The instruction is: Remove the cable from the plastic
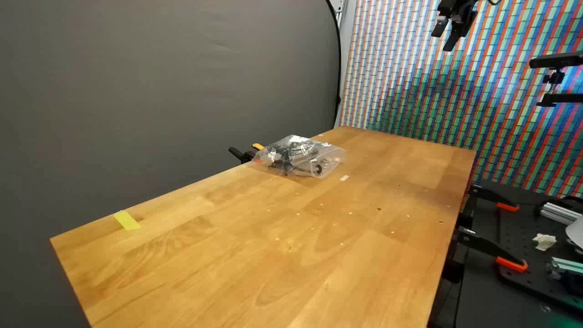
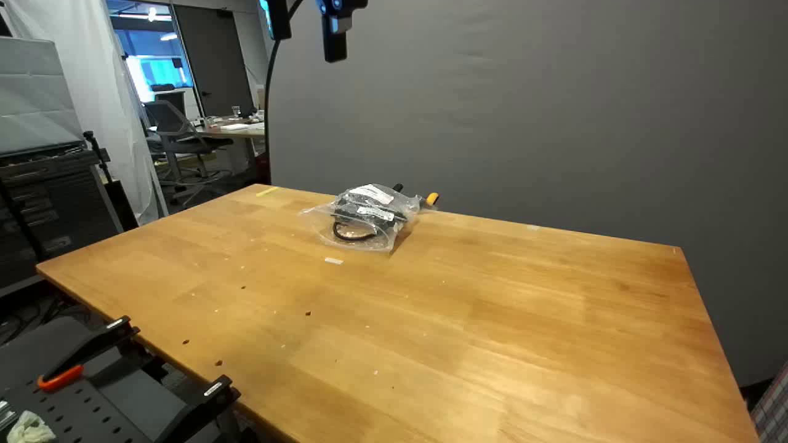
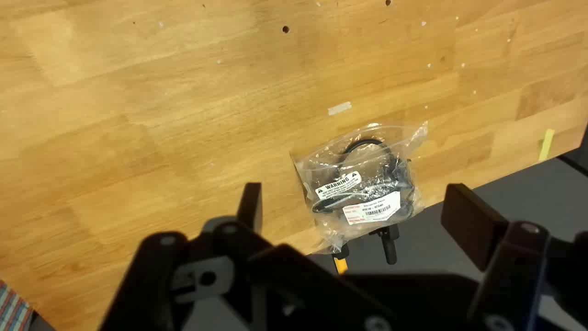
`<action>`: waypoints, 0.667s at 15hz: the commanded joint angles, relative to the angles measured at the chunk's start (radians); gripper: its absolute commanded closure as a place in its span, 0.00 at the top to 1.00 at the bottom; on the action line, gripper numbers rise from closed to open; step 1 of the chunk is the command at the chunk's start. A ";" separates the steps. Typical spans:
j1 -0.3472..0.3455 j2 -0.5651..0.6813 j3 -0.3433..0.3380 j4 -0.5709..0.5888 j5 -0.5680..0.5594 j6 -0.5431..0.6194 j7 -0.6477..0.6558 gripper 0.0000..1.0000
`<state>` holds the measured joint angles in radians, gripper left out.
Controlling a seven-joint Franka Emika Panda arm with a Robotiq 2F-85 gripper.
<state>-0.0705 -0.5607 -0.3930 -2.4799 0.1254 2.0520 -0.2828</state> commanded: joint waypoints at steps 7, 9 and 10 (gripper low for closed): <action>-0.033 0.004 0.028 0.018 0.020 -0.005 -0.016 1.00; -0.033 0.004 0.028 0.018 0.020 -0.005 -0.016 1.00; -0.033 0.004 0.028 0.018 0.020 -0.005 -0.016 1.00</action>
<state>-0.0705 -0.5652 -0.3930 -2.4650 0.1254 2.0523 -0.2828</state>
